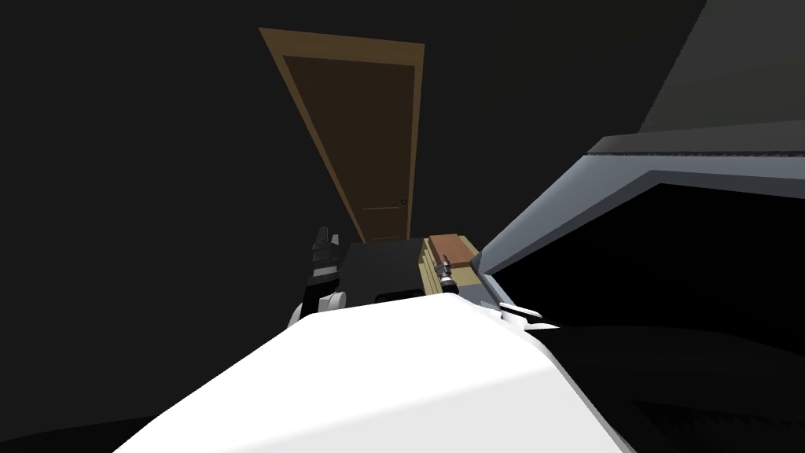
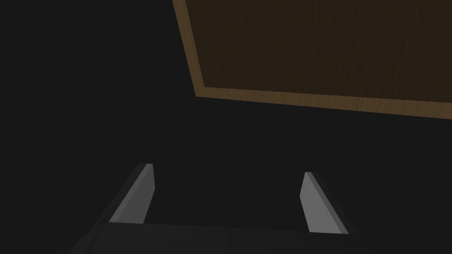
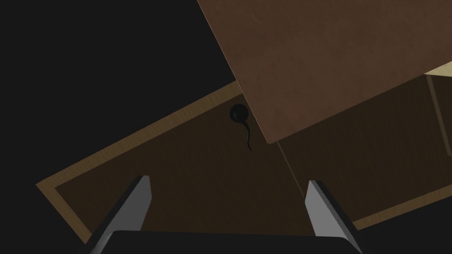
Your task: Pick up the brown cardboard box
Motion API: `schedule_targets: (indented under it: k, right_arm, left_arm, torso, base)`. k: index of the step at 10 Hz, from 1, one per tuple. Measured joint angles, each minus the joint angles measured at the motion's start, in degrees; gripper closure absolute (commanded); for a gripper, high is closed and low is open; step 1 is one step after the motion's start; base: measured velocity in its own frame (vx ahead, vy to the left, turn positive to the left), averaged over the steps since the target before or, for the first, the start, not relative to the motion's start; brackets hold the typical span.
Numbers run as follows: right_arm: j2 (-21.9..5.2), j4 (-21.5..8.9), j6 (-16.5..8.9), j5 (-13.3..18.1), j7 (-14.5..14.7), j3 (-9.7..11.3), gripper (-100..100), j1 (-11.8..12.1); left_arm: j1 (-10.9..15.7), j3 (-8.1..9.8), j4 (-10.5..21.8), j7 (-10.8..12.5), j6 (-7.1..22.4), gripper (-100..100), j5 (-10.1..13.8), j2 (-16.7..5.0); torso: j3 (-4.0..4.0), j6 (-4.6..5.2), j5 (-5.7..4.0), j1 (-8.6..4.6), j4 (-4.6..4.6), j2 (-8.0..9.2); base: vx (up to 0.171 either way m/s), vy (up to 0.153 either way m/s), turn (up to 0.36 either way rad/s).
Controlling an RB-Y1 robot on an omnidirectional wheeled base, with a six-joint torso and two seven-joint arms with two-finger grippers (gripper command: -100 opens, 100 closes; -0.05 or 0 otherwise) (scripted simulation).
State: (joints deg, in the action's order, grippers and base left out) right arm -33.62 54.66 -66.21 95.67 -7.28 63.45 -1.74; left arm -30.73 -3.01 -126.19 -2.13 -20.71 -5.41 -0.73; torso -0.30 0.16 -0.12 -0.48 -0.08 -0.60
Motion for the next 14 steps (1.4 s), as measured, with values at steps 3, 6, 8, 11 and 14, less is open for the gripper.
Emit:
schedule_targets:
  k: [3,6,8,11,14]
  right_arm:
    - [-1.55,-0.40,0.63,-0.49,-1.30,-0.70,100,-0.60]
    - [-1.55,-0.40,0.63,-0.49,-1.30,-0.70,100,-0.60]
    - [-1.55,-0.40,0.63,-0.49,-1.30,-0.70,-100,-0.60]
    - [-0.05,-0.99,-0.55,0.00,-1.54,0.04,0,0.55]
    - [-1.02,-1.55,1.10,-1.09,-1.59,-1.43,-100,-1.48]
  left_arm:
    - [-0.01,0.01,0.00,0.00,0.00,0,0.00,0.00]
    - [-0.01,0.01,0.00,0.00,0.00,0,0.00,-0.01]
    - [-0.01,0.01,0.00,0.00,0.00,0,0.00,-0.01]
    - [-0.01,0.01,0.00,0.00,0.00,0,0.00,-0.01]
    - [0.00,0.00,0.00,0.00,0.00,0,0.00,0.00]
  torso:
    - [-0.01,0.05,-0.02,-0.11,-0.01,-0.01]
    - [-0.02,0.05,-0.03,-0.17,-0.02,-0.04]
    - [-0.03,0.05,-0.03,-0.17,-0.02,-0.04]
    - [-0.02,0.05,-0.06,-0.29,-0.01,-0.03]
    - [0.09,0.03,0.00,-0.01,0.03,0.17]
  base:
    - [-0.007,0.015,0.005]
    - [0.000,0.000,0.000]
    - [0.003,-0.020,-0.016]
    - [-0.002,-0.030,-0.008]
    - [-0.050,0.033,0.103]
